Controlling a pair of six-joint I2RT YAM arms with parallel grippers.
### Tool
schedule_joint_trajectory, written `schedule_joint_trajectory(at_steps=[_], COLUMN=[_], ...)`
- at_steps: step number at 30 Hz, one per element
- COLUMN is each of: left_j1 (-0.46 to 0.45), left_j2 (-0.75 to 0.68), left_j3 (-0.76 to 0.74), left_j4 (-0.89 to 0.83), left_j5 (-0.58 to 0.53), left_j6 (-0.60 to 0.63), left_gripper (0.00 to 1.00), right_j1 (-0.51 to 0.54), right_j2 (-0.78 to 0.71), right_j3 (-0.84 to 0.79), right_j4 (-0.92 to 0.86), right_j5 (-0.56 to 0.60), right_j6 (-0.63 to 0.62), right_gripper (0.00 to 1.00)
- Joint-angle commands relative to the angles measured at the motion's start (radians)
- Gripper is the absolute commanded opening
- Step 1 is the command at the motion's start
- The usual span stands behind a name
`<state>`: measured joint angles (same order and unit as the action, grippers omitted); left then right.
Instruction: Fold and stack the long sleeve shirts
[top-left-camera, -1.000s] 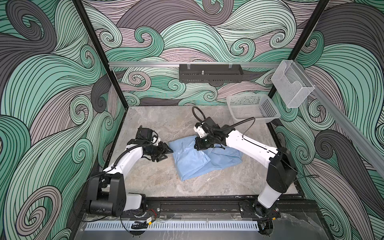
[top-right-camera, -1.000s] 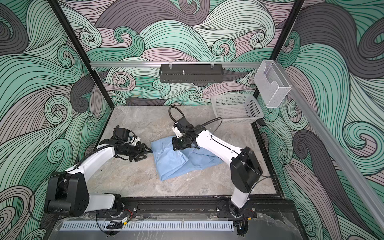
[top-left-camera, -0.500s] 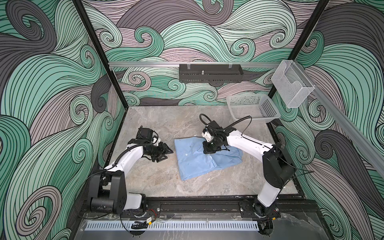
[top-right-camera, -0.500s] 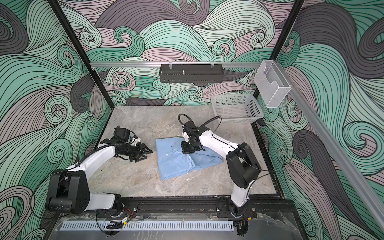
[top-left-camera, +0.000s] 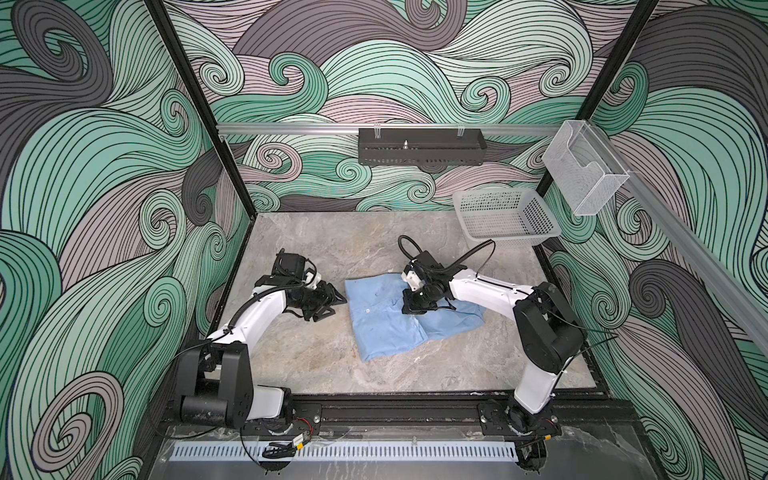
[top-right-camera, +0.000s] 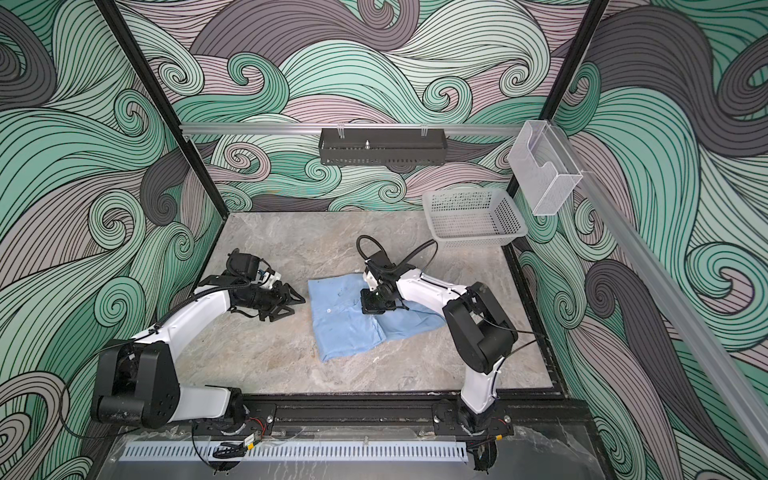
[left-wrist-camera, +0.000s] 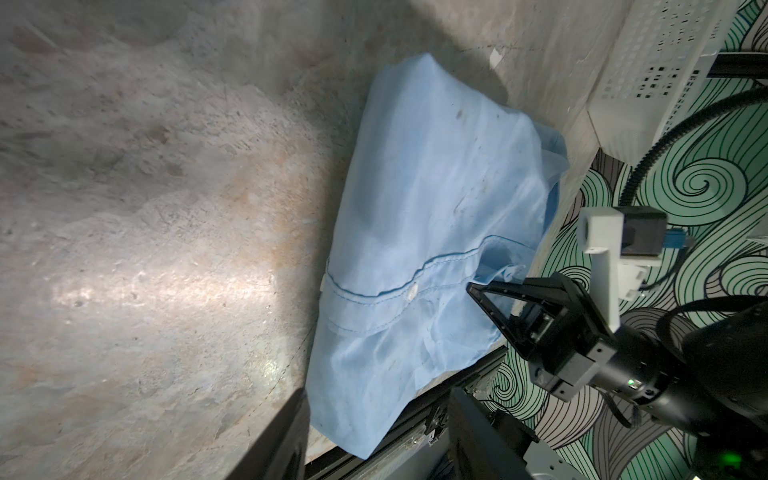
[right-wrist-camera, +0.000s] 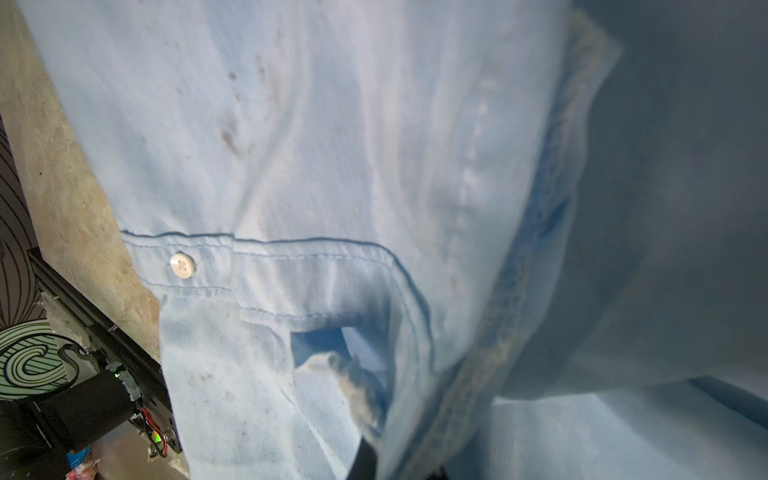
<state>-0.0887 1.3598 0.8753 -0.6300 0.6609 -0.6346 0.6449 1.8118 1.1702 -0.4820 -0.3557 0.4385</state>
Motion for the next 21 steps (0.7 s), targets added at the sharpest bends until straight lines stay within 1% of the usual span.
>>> schedule_joint_trajectory(at_steps=[1,6,9,11,14,17,21], left_j1=[-0.017,-0.068,-0.126,-0.160,-0.172,-0.171,-0.163], left_j2=[0.000,0.026,0.056,0.114,0.203,0.312,0.447], left_j3=[0.056,0.088,0.102,0.105,0.100,0.139,0.197], left_j4=[0.013,0.067,0.127,0.188,0.306,0.349,0.348], left_j5=[0.022,0.014,-0.009,-0.038,-0.050,-0.080,-0.103], left_j6=[-0.036,-0.102,-0.162,-0.207,-0.275,-0.275,-0.250], left_gripper=[0.56,0.56,0.56,0.55,0.52,0.50,0.46], right_j1=[-0.008,-0.008,-0.010,-0.010,-0.009,-0.010,-0.010], right_j2=[0.047,0.077,0.083,0.084,0.080,0.080,0.084], right_j3=[-0.020,-0.050,-0.062,-0.070,-0.086,-0.101,-0.126], right_j4=[0.071,0.142,0.157,0.163,0.174,0.183,0.205], right_j5=[-0.010,-0.010,-0.009,-0.012,-0.017,-0.023,-0.032], right_j6=[0.018,0.037,0.039,0.043,0.048,0.053,0.062], right_gripper=[0.00,0.00,0.00,0.00,0.00,0.00,0.00])
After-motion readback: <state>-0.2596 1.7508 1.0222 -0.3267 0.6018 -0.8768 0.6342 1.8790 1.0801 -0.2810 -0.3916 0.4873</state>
